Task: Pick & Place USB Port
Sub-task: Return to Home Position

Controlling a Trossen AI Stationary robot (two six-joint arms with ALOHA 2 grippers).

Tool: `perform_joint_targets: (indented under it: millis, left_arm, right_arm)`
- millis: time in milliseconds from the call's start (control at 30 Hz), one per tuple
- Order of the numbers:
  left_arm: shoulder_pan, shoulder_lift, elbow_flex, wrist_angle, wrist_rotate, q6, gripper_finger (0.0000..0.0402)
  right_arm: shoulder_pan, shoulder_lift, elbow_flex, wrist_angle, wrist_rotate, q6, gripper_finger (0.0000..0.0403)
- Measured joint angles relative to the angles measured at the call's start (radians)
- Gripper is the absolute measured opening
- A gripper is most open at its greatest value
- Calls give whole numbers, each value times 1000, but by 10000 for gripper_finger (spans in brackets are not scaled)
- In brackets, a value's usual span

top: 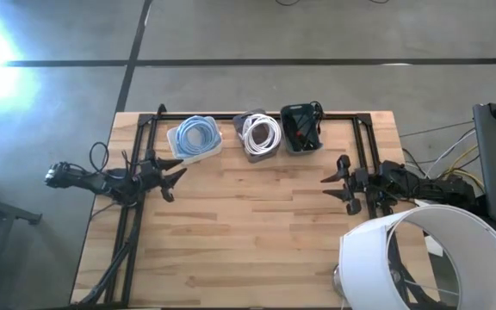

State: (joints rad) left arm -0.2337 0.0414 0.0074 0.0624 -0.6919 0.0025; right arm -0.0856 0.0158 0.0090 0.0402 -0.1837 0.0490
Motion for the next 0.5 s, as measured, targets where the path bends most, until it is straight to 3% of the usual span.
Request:
perform_joint_targets:
  millis: [500]
  left_arm:
    - [0, 0, -1, -2, 0, 0, 163]
  right_arm:
    - [0, 0, 0, 0, 0, -4, 150]
